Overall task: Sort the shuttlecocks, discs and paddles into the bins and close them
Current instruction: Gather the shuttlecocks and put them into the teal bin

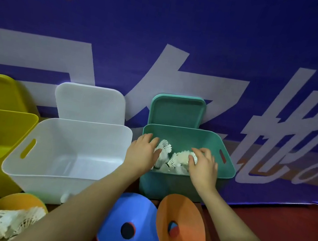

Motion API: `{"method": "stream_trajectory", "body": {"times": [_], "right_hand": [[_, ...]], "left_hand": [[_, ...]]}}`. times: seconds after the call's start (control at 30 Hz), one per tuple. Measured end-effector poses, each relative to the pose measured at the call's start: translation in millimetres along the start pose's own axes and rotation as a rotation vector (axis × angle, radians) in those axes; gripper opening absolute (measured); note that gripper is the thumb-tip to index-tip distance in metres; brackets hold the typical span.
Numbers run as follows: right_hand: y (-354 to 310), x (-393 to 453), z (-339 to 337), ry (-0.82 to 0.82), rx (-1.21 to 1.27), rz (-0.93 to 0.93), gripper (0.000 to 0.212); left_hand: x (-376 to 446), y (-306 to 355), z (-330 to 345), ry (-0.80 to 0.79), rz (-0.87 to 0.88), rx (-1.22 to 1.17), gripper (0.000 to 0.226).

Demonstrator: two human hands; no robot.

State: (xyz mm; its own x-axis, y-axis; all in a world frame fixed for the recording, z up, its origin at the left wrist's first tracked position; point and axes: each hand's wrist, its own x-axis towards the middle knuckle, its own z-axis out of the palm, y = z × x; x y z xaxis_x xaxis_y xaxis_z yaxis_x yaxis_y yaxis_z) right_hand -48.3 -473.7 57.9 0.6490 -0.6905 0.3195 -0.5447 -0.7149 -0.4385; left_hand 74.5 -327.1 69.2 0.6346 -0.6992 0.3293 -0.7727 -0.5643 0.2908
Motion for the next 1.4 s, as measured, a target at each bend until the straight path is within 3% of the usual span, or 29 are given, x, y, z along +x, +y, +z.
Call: {"method": "stream_trajectory", "body": {"times": [0.17, 0.3, 0.47, 0.87, 1.07, 1.23, 1.4], "right_hand": [[-4.5, -11.5, 8.2, -0.076, 0.067, -0.074, 0.033], [-18.4, -25.0, 13.1, -0.113, 0.137, -0.17, 0.033], [-49.6, -53.8, 17.7, -0.186, 0.297, -0.284, 0.03], [-170.5, -158.1, 56.1, -0.459, 0.444, -0.455, 0.025], [-232.7, -193.2, 79.4, -0.597, 0.23, -0.542, 0.04], [-267.8, -212.1, 114.7, -0.705, -0.051, -0.596, 0.06], [-278.8, -222.7, 148.4, -0.702, -0.24, -0.566, 0.041]], "left_hand": [[-23.7, -12.4, -4.5, -0.038, 0.0, 0.096, 0.036], [-46.9, -19.4, -23.3, -0.06, -0.018, 0.097, 0.051], [-85.2, -39.9, -48.6, -0.007, -0.022, 0.09, 0.039], [-228.8, -158.4, -119.3, -0.105, -0.206, 0.153, 0.055], [-291.4, -212.3, -124.6, -0.264, -0.36, 0.197, 0.056], [-318.1, -243.1, -120.1, -0.379, -0.386, 0.218, 0.066], [-311.0, -255.4, -99.9, -0.408, -0.361, 0.141, 0.056]]}}
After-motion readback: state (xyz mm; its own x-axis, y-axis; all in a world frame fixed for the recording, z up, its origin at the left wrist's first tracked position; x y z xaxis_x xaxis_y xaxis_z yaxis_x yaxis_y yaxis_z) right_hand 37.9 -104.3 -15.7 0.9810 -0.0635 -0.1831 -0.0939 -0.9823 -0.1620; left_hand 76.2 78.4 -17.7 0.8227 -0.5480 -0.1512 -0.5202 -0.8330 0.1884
